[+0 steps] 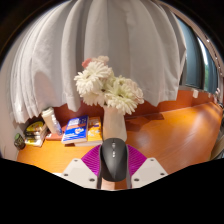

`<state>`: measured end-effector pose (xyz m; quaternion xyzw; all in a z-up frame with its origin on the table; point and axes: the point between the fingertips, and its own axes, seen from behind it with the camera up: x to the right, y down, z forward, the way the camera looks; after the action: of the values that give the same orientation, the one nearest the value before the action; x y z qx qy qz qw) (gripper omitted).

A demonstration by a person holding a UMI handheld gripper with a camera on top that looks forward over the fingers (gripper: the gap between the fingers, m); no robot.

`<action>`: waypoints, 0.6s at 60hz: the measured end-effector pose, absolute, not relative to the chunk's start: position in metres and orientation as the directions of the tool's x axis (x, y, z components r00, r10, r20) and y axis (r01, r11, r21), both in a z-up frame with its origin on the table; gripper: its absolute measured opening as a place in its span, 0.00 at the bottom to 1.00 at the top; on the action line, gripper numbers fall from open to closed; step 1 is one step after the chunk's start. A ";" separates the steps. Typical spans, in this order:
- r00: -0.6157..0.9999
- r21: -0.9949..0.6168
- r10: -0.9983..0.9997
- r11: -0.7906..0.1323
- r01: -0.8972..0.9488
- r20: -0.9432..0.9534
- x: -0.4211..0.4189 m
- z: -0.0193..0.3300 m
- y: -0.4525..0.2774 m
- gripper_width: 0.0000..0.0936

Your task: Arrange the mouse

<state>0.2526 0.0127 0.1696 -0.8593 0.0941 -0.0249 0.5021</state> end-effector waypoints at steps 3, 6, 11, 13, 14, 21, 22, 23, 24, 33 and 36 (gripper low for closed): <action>0.985 -0.888 -0.164 -0.447 -0.114 -0.044 0.227 0.196 0.012 0.36; 0.990 -0.903 -0.131 -0.419 -0.099 -0.047 0.194 0.214 0.007 0.36; 0.997 -0.903 -0.062 -0.424 -0.064 -0.042 0.134 0.223 0.004 0.36; 0.999 -0.905 -0.034 -0.423 -0.047 -0.036 0.111 0.215 -0.001 0.36; 0.999 -0.899 -0.027 -0.435 -0.039 -0.031 0.100 0.211 -0.001 0.36; 0.999 -0.843 0.016 -0.538 -0.029 -0.045 0.038 0.140 -0.014 0.36; 0.999 -0.831 0.016 -0.556 -0.030 -0.047 0.033 0.128 -0.017 0.36; 0.999 -0.819 0.014 -0.574 -0.028 -0.044 0.029 0.115 -0.019 0.36; 0.999 -0.806 0.012 -0.592 -0.024 -0.038 0.026 0.102 -0.022 0.36; 1.000 -0.720 0.001 -0.694 -0.008 -0.012 0.014 0.020 -0.048 0.36; 1.000 -0.703 0.008 -0.712 -0.003 -0.012 0.010 0.004 -0.053 0.36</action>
<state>0.0101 -0.0534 0.0043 -0.9250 -0.0013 0.0073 0.3798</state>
